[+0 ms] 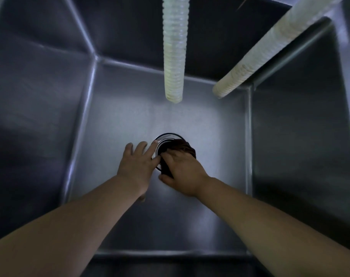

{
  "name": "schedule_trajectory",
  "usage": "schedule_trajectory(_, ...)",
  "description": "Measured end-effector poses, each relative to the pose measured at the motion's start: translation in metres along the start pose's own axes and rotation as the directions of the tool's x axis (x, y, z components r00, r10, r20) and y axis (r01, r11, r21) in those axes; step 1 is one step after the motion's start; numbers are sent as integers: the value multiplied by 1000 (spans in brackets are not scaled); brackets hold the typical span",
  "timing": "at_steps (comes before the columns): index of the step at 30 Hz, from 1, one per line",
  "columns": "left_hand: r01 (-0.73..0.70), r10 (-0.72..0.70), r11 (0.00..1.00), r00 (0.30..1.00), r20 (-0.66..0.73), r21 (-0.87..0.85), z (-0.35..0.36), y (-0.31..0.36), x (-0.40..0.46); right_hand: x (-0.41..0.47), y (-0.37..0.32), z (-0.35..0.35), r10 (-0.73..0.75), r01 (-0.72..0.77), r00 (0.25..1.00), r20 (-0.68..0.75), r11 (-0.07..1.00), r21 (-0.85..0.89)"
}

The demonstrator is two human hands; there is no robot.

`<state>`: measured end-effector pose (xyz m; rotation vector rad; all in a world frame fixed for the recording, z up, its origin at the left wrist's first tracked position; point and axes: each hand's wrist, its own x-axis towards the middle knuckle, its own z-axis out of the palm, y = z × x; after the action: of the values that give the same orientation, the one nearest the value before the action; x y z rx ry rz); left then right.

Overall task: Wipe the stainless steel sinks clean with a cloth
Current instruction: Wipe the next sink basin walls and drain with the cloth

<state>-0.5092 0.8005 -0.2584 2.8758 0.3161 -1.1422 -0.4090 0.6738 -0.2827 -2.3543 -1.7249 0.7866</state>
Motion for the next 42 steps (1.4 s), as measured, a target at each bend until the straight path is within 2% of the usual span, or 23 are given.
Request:
schedule_trajectory(3,5,-5,1000,1000,13,2,-2,1,0,-10,4,-4,-135,92,948,-287,983,-159)
schedule_trajectory(5,8,-8,1000,1000,8,-1,-1,1,-1,-12,11,-8,-96,17,943,-319,970,-243)
schedule_trajectory(7,11,-11,1000,1000,12,-1,0,1,-2,-12,16,-7,-47,-19,964,-263,969,-245)
schedule_trajectory(10,11,-11,1000,1000,22,-9,-1,0,-1,-12,13,3,-109,65,983,-149,959,-277)
schedule_trajectory(12,10,-10,1000,1000,25,-8,-2,0,-1,-6,10,2,-92,78,995,-38,961,-267)
schedule_trajectory(15,16,-15,1000,1000,22,-14,-2,1,-1,10,17,-7,-52,100,984,172,954,-284)
schedule_trajectory(19,25,-25,999,1000,12,-36,-4,3,-2,19,21,-12,-49,143,962,269,930,-339)
schedule_trajectory(23,21,-21,1000,1000,14,-19,-4,3,-2,16,11,-4,-3,116,971,238,879,-462)
schedule_trajectory(25,11,-11,1000,1000,7,-7,-4,3,-3,18,5,-1,19,81,978,207,883,-462)
schedule_trajectory(30,10,-10,1000,1000,-19,17,-5,3,-3,23,0,2,116,-89,986,118,974,-207)
schedule_trajectory(38,15,-15,1000,1000,-18,-1,-2,2,-2,20,13,2,63,-58,991,117,997,-50)
schedule_trajectory(42,16,-16,1000,1000,-2,-10,-3,2,-1,14,18,4,-2,22,990,144,990,-142)
